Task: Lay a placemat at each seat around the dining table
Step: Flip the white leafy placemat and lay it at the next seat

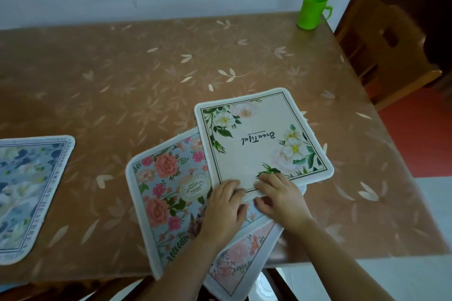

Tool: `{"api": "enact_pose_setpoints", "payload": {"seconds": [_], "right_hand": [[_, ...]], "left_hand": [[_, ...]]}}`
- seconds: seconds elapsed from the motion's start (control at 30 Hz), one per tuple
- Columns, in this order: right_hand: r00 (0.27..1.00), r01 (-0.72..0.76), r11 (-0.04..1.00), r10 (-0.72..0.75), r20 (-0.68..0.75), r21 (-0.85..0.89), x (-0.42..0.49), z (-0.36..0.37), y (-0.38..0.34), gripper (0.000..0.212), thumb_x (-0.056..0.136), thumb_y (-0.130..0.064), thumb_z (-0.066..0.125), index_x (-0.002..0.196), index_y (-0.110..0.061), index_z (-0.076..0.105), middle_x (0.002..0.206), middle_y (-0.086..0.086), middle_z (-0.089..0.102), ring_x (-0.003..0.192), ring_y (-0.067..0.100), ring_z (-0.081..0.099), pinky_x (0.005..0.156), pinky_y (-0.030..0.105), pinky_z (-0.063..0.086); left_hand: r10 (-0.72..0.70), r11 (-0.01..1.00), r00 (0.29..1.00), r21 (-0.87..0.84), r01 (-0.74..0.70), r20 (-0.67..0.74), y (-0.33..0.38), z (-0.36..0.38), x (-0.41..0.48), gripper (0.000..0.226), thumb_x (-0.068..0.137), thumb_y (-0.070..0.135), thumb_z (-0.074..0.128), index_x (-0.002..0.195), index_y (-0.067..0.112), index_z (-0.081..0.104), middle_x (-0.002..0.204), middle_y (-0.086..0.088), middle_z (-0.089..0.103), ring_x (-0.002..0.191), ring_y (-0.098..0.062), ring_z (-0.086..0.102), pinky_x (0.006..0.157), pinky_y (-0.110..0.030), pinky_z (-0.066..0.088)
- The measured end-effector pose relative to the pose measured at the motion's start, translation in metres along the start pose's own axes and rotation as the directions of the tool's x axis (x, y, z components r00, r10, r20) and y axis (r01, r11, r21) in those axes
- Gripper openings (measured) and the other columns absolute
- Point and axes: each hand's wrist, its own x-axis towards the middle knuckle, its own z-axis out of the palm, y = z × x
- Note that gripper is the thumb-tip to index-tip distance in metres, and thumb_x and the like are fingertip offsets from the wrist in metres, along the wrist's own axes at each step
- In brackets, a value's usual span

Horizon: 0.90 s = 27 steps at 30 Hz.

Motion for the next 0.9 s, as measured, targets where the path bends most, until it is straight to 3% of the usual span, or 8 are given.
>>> {"api": "enact_pose_setpoints", "payload": {"seconds": [0.23, 0.37, 0.63, 0.9], "right_hand": [[0.999, 0.018, 0.995, -0.015, -0.036, 0.095, 0.004, -0.003, 0.003, 0.024, 0.057, -0.009, 0.081, 0.078, -0.006, 0.07, 0.085, 0.009, 0.07, 0.08, 0.027, 0.065, 0.061, 0.035, 0.057], [0.999, 0.002, 0.994, 0.001, -0.033, 0.107, 0.002, -0.008, -0.002, 0.021, 0.062, -0.009, 0.08, 0.079, -0.005, 0.07, 0.084, 0.01, 0.07, 0.079, 0.028, 0.065, 0.066, 0.035, 0.056], [0.992, -0.084, 0.993, 0.091, -0.091, 0.079, -0.024, -0.037, -0.016, 0.018, 0.065, 0.002, 0.075, 0.08, -0.004, 0.069, 0.078, 0.012, 0.066, 0.07, 0.031, 0.062, 0.061, 0.041, 0.056], [0.977, -0.147, 0.984, 0.16, -0.141, 0.101, -0.063, -0.063, -0.064, 0.007, 0.071, -0.004, 0.073, 0.075, -0.005, 0.067, 0.075, 0.012, 0.064, 0.072, 0.031, 0.061, 0.062, 0.043, 0.054]], "left_hand": [[-0.041, 0.989, 0.997, -0.143, 0.031, -0.068, 0.007, -0.003, 0.012, 0.017, 0.065, 0.0, 0.075, 0.08, 0.006, 0.068, 0.08, -0.009, 0.064, 0.077, -0.027, 0.06, 0.067, -0.037, 0.053], [-0.098, 0.975, 0.993, -0.205, 0.083, -0.061, 0.013, -0.013, 0.015, 0.012, 0.067, -0.003, 0.073, 0.077, 0.002, 0.069, 0.07, -0.012, 0.059, 0.067, -0.026, 0.058, 0.054, -0.037, 0.053], [-0.124, 0.946, 0.989, -0.309, 0.094, -0.08, 0.012, -0.055, -0.008, 0.011, 0.074, -0.001, 0.069, 0.084, 0.002, 0.068, 0.077, -0.008, 0.058, 0.067, -0.018, 0.056, 0.058, -0.03, 0.053], [-0.177, 0.899, 0.983, -0.413, 0.145, -0.041, 0.02, -0.093, -0.067, 0.012, 0.077, -0.002, 0.066, 0.085, 0.007, 0.067, 0.082, 0.002, 0.055, 0.074, -0.014, 0.059, 0.07, -0.025, 0.054]]}}
